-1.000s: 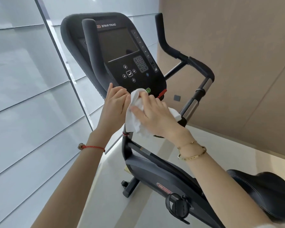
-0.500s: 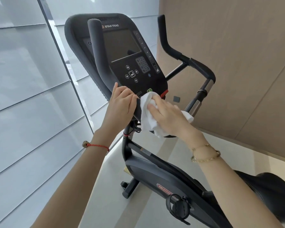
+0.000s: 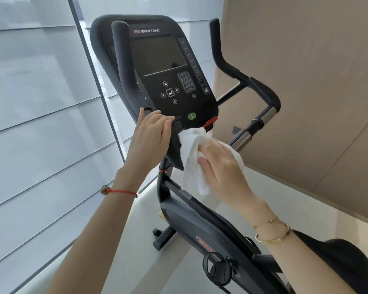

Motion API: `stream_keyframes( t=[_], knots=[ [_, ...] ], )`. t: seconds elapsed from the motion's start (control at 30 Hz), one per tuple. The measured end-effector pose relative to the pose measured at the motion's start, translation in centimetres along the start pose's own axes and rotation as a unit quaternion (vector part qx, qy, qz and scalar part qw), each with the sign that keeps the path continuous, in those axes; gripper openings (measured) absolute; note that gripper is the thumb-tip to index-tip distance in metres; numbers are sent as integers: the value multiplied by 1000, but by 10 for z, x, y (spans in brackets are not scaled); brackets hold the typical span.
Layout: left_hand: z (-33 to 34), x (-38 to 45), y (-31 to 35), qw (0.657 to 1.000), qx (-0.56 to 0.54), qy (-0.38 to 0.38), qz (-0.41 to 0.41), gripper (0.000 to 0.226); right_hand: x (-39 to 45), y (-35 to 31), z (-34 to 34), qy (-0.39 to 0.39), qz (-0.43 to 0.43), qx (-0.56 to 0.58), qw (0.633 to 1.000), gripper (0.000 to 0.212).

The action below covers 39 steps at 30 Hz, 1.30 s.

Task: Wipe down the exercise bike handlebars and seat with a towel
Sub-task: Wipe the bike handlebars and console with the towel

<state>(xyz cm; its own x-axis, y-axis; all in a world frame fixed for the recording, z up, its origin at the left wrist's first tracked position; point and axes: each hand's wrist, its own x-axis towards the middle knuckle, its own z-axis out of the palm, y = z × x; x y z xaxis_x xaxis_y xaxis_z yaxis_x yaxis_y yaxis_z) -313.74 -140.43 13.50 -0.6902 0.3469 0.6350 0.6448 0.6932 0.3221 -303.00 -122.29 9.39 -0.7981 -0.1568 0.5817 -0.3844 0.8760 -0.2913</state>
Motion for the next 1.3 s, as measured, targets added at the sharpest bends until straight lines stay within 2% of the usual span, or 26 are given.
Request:
stream_keyframes(
  t=[0.17,0.3,0.37,0.5,0.6,0.67,0.77,0.9,1.0,1.1,1.2,1.3],
  knots=[
    [11,-10,40,1000,-18,17,-11,40,-13,63,-16,23,79,47,996,48],
    [26,-17,59,998,49,18,-24,44,23,112,-31,-13,159,76,984,37],
    [32,-19,63,996,73,34,-37,45,34,109,-27,-11,141,59,988,35],
    [39,-20,64,992,98,69,-46,39,8,80,-10,20,30,87,996,20],
    [40,-20,64,991,99,72,-47,38,7,97,-11,13,-22,88,996,19],
    [41,-20,64,991,99,72,-46,37,15,120,-14,8,-24,74,997,27],
    [42,-19,65,990,104,81,-55,38,33,146,-21,21,36,99,994,35],
    [44,-18,66,987,115,90,-64,39,40,139,-21,33,78,92,992,36],
    [44,-18,67,986,119,95,-63,38,13,110,-9,39,-2,102,994,23],
    [43,-18,68,986,119,96,-59,36,-1,104,-5,10,-67,100,993,32],
    [43,-19,69,987,121,94,-58,36,5,130,-14,-29,-89,73,993,37],
    [44,-19,69,987,120,93,-60,37,20,160,-22,-8,-42,93,995,26]
  ],
)
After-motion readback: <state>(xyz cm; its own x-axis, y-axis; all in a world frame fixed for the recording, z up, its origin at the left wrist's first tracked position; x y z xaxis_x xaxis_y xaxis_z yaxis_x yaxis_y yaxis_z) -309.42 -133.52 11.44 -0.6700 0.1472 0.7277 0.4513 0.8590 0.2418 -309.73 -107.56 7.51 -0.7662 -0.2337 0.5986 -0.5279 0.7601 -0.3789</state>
